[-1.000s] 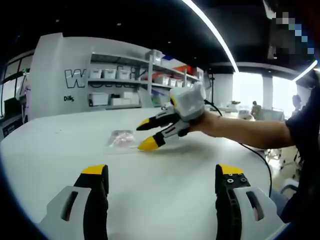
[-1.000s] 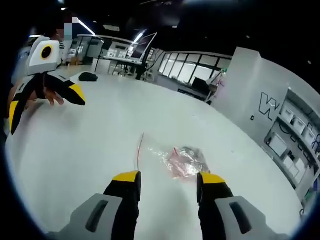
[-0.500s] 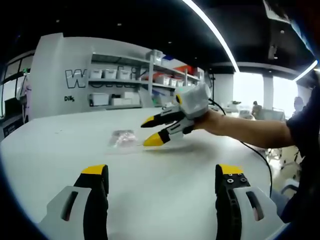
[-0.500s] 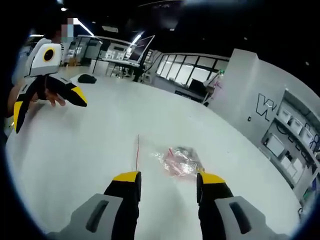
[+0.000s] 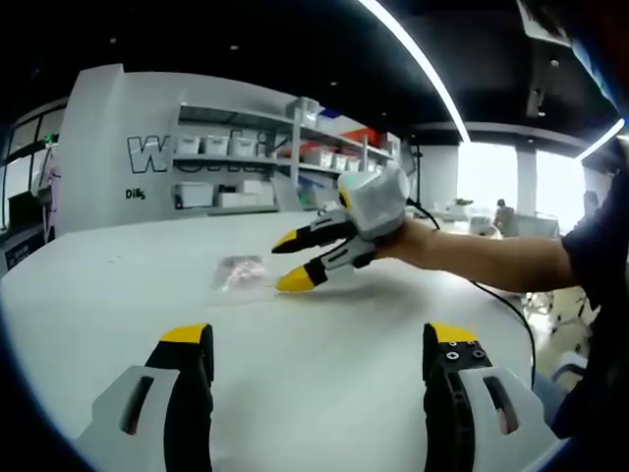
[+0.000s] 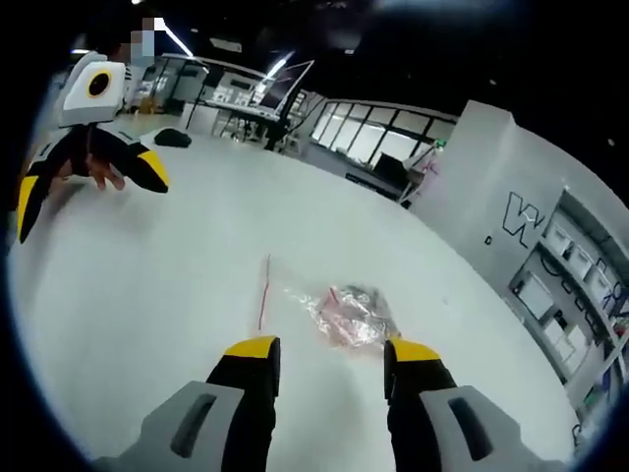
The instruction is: Open the resealable bag by pulling the two sides of the seal apart until the entire bag opening is separated and visibly accessible.
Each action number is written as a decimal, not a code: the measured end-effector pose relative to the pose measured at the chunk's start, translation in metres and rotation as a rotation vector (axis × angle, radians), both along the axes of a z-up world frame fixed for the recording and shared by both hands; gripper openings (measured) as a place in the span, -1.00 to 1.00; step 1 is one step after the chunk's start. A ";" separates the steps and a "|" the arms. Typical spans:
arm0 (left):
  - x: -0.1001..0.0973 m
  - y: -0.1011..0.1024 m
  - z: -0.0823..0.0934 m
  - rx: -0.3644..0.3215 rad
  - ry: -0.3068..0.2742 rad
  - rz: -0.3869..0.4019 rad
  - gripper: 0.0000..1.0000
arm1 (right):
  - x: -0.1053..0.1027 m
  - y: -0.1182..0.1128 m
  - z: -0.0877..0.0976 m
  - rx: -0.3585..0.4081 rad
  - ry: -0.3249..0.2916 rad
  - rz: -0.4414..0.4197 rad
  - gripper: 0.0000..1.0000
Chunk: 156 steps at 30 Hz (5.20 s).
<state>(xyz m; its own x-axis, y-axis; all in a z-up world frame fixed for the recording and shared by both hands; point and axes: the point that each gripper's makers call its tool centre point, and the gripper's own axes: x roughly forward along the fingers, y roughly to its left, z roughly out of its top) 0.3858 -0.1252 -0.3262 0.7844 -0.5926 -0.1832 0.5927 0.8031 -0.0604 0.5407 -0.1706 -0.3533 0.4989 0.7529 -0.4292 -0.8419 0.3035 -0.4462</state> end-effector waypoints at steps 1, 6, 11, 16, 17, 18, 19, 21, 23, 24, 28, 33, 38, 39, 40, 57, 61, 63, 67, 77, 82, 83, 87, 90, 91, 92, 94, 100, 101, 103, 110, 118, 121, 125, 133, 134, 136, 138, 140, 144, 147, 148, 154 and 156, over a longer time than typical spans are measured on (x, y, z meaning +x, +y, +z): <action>0.000 0.000 0.000 0.000 0.000 0.000 0.72 | 0.000 0.002 0.000 -0.007 -0.004 0.002 -0.20; 0.000 -0.001 -0.001 0.003 0.001 -0.003 0.72 | 0.001 0.008 0.000 -0.006 -0.012 0.011 -0.20; 0.001 0.000 -0.002 0.006 0.002 -0.003 0.71 | 0.002 0.013 -0.004 -0.016 -0.028 0.026 -0.26; 0.001 0.002 -0.003 0.006 0.003 0.001 0.70 | 0.006 0.017 -0.004 -0.030 -0.071 0.046 -0.32; 0.000 0.001 -0.003 0.005 0.003 0.000 0.70 | 0.007 0.018 -0.004 -0.032 -0.077 0.049 -0.35; 0.000 0.001 -0.003 0.005 0.003 -0.002 0.70 | 0.008 0.018 -0.004 -0.033 -0.076 0.051 -0.36; 0.000 0.001 -0.003 0.005 0.002 -0.002 0.70 | 0.010 0.019 -0.004 -0.031 -0.075 0.048 -0.35; 0.001 0.001 -0.003 0.004 0.002 -0.002 0.70 | 0.011 0.019 -0.004 -0.031 -0.078 0.044 -0.35; 0.001 0.000 -0.003 0.003 0.001 -0.002 0.70 | 0.013 0.019 -0.004 -0.030 -0.078 0.039 -0.35; 0.001 0.000 -0.003 0.002 0.001 -0.002 0.70 | 0.014 0.020 -0.004 -0.028 -0.078 0.036 -0.35; 0.001 -0.001 -0.003 -0.001 0.002 -0.005 0.70 | 0.016 0.022 -0.002 -0.019 -0.084 0.031 -0.36; 0.002 0.000 -0.003 0.001 0.002 -0.003 0.70 | 0.019 0.026 -0.001 -0.014 -0.092 0.038 -0.41; 0.002 0.000 -0.003 0.001 0.001 -0.003 0.70 | 0.020 0.031 -0.003 -0.018 -0.093 0.053 -0.53; 0.002 0.000 -0.003 0.001 0.000 -0.003 0.70 | 0.019 0.032 -0.004 -0.022 -0.094 0.060 -0.58; 0.002 0.000 -0.003 0.001 0.001 -0.003 0.70 | 0.018 0.033 -0.005 -0.021 -0.093 0.069 -0.64; 0.004 0.004 -0.001 0.003 -0.002 0.003 0.69 | 0.011 0.043 -0.010 -0.020 -0.112 0.132 -1.00; 0.004 0.003 -0.001 0.002 -0.003 0.001 0.69 | 0.010 0.043 -0.006 0.039 -0.065 0.114 -1.00; 0.005 0.003 -0.001 0.003 -0.004 0.002 0.69 | 0.009 0.043 -0.004 0.064 -0.043 0.109 -1.00; 0.005 0.004 0.000 0.005 -0.005 0.003 0.69 | 0.007 0.043 0.000 0.108 -0.006 0.098 -1.00; 0.003 0.002 -0.001 0.008 -0.003 0.000 0.69 | -0.004 0.039 0.014 0.249 0.094 0.054 -1.00; 0.002 0.000 0.002 0.004 -0.008 0.000 0.69 | -0.010 0.035 0.022 0.351 0.183 0.015 -1.00; 0.001 0.000 0.002 0.004 -0.008 0.000 0.69 | -0.010 0.033 0.024 0.369 0.193 0.009 -1.00; 0.000 -0.001 0.003 0.001 -0.010 0.002 0.69 | -0.013 0.028 0.028 0.419 0.236 -0.016 -1.00; -0.001 -0.003 0.004 -0.001 -0.012 0.000 0.68 | -0.017 0.025 0.033 0.483 0.294 -0.039 -1.00; -0.001 -0.004 0.004 -0.002 -0.011 -0.002 0.68 | -0.017 0.022 0.034 0.492 0.297 -0.046 -1.00; -0.002 -0.005 0.004 -0.002 -0.010 -0.004 0.68 | -0.018 0.021 0.035 0.505 0.308 -0.053 -1.00; -0.003 -0.007 0.005 -0.001 -0.011 -0.009 0.68 | -0.019 0.020 0.037 0.531 0.325 -0.062 -1.00; -0.005 -0.009 0.008 -0.006 -0.015 -0.013 0.68 | -0.027 0.015 0.043 0.594 0.375 -0.081 -1.00; -0.005 -0.009 0.008 -0.006 -0.014 -0.014 0.67 | -0.029 0.015 0.043 0.596 0.374 -0.081 -1.00; -0.006 -0.010 0.008 -0.006 -0.012 -0.015 0.67 | -0.032 0.014 0.044 0.604 0.379 -0.085 -1.00; -0.009 -0.012 0.010 -0.012 -0.014 -0.020 0.67 | -0.029 0.013 0.045 0.620 0.398 -0.093 -1.00; -0.009 -0.012 0.011 -0.015 -0.017 -0.018 0.67 | -0.033 0.009 0.047 0.638 0.413 -0.097 -1.00; -0.010 -0.013 0.012 -0.014 -0.017 -0.019 0.67 | -0.037 0.007 0.048 0.647 0.415 -0.099 -1.00; -0.011 -0.014 0.012 -0.013 -0.018 -0.019 0.67 | -0.043 0.007 0.048 0.649 0.418 -0.098 -1.00; -0.011 -0.014 0.014 -0.015 -0.019 -0.022 0.66 | -0.044 0.007 0.048 0.653 0.427 -0.104 -1.00; -0.011 -0.015 0.014 -0.015 -0.019 -0.023 0.66 | -0.043 0.006 0.048 0.655 0.428 -0.107 -1.00; -0.011 -0.016 0.015 -0.014 -0.021 -0.026 0.66 | -0.044 0.005 0.047 0.656 0.429 -0.109 -1.00; -0.012 -0.018 0.016 -0.013 -0.023 -0.030 0.66 | -0.043 0.004 0.048 0.658 0.426 -0.111 -1.00; -0.012 -0.019 0.017 -0.014 -0.026 -0.030 0.66 | -0.047 0.004 0.047 0.656 0.430 -0.111 -1.00; -0.014 -0.021 0.017 -0.014 -0.026 -0.033 0.66 | -0.051 0.003 0.047 0.657 0.429 -0.113 -1.00; -0.015 -0.023 0.017 -0.011 -0.026 -0.036 0.66 | -0.054 0.002 0.047 0.662 0.430 -0.115 -1.00; -0.015 -0.023 0.018 -0.011 -0.026 -0.036 0.66 | -0.055 0.001 0.048 0.662 0.429 -0.115 -1.00; -0.015 -0.025 0.020 -0.014 -0.030 -0.038 0.66 | -0.057 -0.001 0.047 0.666 0.437 -0.119 -1.00; -0.016 -0.026 0.021 -0.015 -0.029 -0.041 0.66 | -0.057 -0.001 0.047 0.665 0.438 -0.119 -1.00</action>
